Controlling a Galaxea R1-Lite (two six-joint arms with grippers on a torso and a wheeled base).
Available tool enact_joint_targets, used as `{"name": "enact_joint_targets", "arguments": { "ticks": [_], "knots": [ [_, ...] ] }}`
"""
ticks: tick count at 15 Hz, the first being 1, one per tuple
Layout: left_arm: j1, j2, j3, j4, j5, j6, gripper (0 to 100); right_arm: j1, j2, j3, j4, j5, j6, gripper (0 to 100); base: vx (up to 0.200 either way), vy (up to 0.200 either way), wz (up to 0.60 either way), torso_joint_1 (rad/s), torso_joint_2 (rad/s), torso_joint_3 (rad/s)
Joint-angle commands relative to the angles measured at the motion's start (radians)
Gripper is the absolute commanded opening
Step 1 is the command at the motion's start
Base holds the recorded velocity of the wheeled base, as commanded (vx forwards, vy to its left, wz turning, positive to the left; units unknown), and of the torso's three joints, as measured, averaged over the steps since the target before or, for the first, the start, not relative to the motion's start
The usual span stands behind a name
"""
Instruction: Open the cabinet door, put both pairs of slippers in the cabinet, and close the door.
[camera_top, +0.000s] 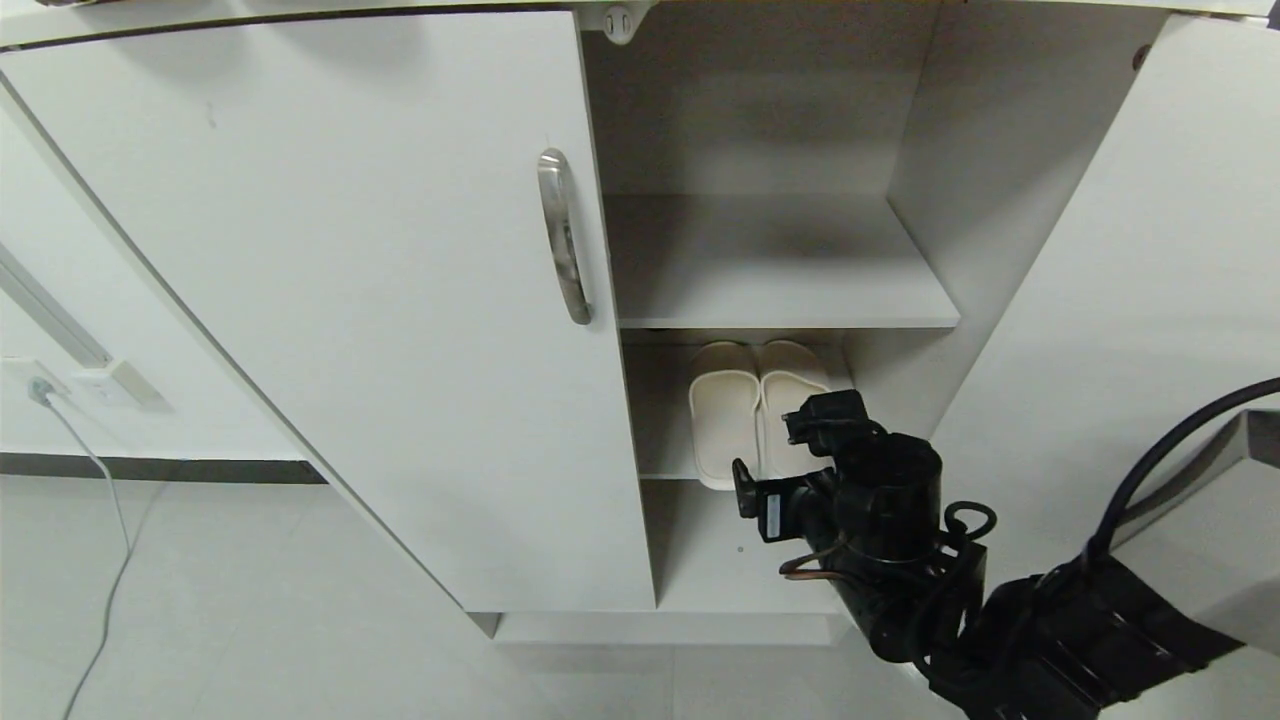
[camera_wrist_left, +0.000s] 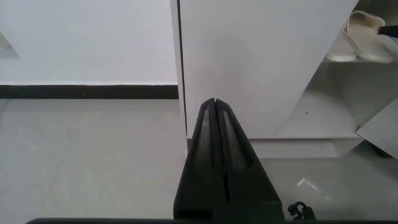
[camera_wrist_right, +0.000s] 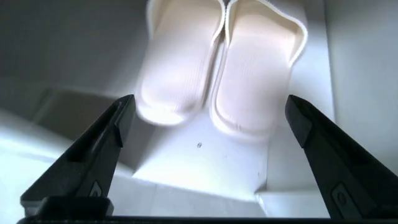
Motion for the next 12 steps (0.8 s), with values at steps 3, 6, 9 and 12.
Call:
{"name": "enact_joint_targets", "arguments": {
  "ticks": [3, 6, 9, 12],
  "knots": [
    [0.0, 0.001, 0.0, 0.0, 0.0, 0.0, 0, 0.039, -0.064, 0.032, -0.002, 0.001, -0.003, 100, -0.133, 0.0, 0.0, 0.002, 0.0, 0.002],
    [0.0, 0.001, 0.0, 0.0, 0.0, 0.001, 0, 0.044, -0.064, 0.032, -0.002, -0.001, -0.006, 100, -0.2, 0.0, 0.0, 0.005, 0.0, 0.001],
    [0.0, 0.001, 0.0, 0.0, 0.0, 0.003, 0, 0.044, -0.073, 0.033, -0.002, -0.002, -0.006, 100, -0.067, 0.0, 0.0, 0.001, 0.0, 0.002],
    [0.0, 0.001, 0.0, -0.002, 0.0, 0.003, 0, 0.042, -0.086, 0.038, -0.002, -0.004, -0.007, 100, 0.0, 0.0, 0.0, 0.0, 0.0, 0.0]
  ]
}}
